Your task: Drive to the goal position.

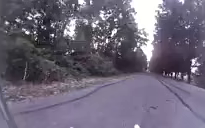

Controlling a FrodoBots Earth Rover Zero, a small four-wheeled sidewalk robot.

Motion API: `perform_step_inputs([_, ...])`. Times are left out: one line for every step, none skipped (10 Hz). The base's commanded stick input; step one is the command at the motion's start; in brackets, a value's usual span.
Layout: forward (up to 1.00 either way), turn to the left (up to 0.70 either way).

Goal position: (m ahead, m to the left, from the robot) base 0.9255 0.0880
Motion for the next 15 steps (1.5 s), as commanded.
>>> perform_step_inputs([0.7, -0.35])
perform_step_inputs([0.7, -0.35])
perform_step_inputs([0.7, -0.35])
perform_step_inputs([0.7, -0.2])
perform_step_inputs([0.7, -0.06])
perform_step_inputs([0.7, 0.0])
perform_step_inputs([0.7, 0.0])
perform_step_inputs([0.7, 0.0])
perform_step_inputs([0.7, 0.0])
perform_step_inputs([0.7, 0.0])
perform_step_inputs([0.7, 0.0])
perform_step_inputs([0.7, 0.0])
perform_step_inputs([0.7, 0.0])
perform_step_inputs([0.7, 0.0])
perform_step_inputs([0.7, 0.0])
